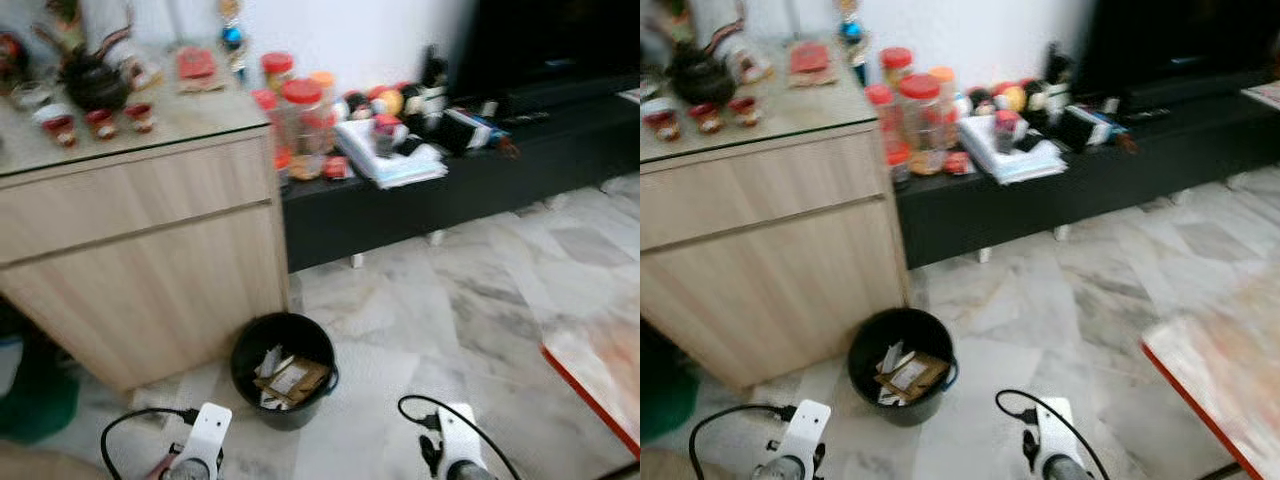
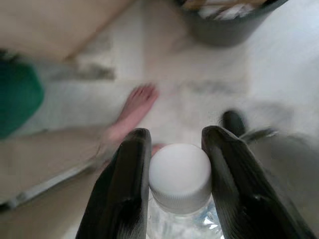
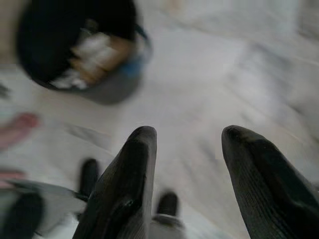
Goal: Picking trash to rubbish bin
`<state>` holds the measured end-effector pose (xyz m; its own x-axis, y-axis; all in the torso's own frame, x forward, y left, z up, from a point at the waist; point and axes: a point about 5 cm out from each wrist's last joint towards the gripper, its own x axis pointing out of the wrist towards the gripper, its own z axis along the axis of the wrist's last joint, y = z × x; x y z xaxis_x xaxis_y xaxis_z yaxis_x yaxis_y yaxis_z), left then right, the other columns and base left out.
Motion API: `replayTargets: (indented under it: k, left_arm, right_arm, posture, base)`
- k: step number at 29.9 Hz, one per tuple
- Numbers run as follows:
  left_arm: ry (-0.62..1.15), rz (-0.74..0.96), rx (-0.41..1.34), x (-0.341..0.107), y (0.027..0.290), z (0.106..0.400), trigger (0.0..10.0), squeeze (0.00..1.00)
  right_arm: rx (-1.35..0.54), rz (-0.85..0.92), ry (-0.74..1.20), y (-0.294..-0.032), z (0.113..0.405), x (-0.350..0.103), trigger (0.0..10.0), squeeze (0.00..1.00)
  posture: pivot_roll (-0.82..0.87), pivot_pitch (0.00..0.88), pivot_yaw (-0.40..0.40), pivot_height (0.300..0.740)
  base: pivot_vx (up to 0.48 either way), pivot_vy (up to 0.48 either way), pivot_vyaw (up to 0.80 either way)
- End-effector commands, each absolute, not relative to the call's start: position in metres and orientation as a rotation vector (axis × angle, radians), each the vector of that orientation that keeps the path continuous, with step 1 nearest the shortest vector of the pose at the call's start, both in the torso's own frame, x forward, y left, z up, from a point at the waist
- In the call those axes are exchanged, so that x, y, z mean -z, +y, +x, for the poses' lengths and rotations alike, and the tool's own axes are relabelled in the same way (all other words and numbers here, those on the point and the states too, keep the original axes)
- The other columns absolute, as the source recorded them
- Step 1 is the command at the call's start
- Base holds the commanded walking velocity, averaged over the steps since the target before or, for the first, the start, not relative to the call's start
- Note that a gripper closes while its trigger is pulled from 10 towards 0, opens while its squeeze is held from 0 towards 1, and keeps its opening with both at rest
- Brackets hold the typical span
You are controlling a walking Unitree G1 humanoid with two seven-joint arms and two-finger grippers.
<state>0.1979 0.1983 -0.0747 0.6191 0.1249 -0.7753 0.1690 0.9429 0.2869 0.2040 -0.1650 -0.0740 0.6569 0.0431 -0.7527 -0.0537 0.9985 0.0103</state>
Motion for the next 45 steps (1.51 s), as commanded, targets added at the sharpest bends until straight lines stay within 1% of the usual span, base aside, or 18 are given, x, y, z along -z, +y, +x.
replayTargets:
  k: [1, 4, 31, 36, 39, 40, 42, 45]
  left_arm:
    - [0.9, 0.348, 0.032, 0.074, 0.194, 0.201, 10.0, 0.0]
    - [0.899, 0.348, 0.032, 0.074, 0.194, 0.201, 10.0, 0.0]
    - [0.887, 0.354, 0.038, 0.072, 0.193, 0.204, 10.0, 0.0]
    - [0.857, 0.355, 0.034, 0.068, 0.192, 0.211, 10.0, 0.0]
    - [0.818, 0.354, 0.033, 0.062, 0.19, 0.221, 10.0, 0.0]
    - [0.818, 0.354, 0.033, 0.062, 0.19, 0.221, 10.0, 0.0]
    - [0.777, 0.357, 0.026, 0.055, 0.189, 0.232, 10.0, 0.0]
    - [0.752, 0.359, 0.019, 0.051, 0.189, 0.238, 10.0, 0.0]
  right_arm:
    - [-0.031, -0.028, 0.878, -0.176, 0.197, 0.077, 10.0, 0.0]
    - [-0.032, -0.028, 0.878, -0.176, 0.197, 0.077, 10.0, 0.0]
    - [-0.018, -0.012, 0.866, -0.177, 0.199, 0.076, 10.0, 0.0]
    - [-0.039, -0.011, 0.836, -0.175, 0.207, 0.071, 10.0, 0.0]
    - [-0.068, -0.007, 0.79, -0.171, 0.221, 0.063, 10.0, 0.0]
    - [-0.068, -0.007, 0.79, -0.171, 0.221, 0.063, 10.0, 0.0]
    - [-0.108, -0.01, 0.76, -0.166, 0.231, 0.057, 10.0, 0.0]
    - [-0.129, -0.013, 0.746, -0.164, 0.236, 0.054, 10.0, 0.0]
  posture:
    - [0.05, 0.037, 0.018, 0.74]
    - [0.05, 0.033, 0.019, 0.74]
    - [0.05, 0.027, 0.019, 0.74]
    - [0.05, 0.035, 0.017, 0.74]
    - [0.05, 0.046, 0.012, 0.74]
    - [0.05, 0.046, 0.012, 0.74]
    - [0.05, 0.052, 0.01, 0.74]
    - [0.05, 0.052, 0.01, 0.74]
  base:
    - [0.326, 0.0, 0.49]
    - [0.322, 0.0, 0.42]
    - [0.323, 0.0, 0.0]
    - [0.322, 0.0, 0.0]
    - [0.322, 0.0, 0.0]
    - [0.322, 0.0, 0.0]
    - [0.306, 0.0, 0.0]
    - [0.285, 0.0, 0.0]
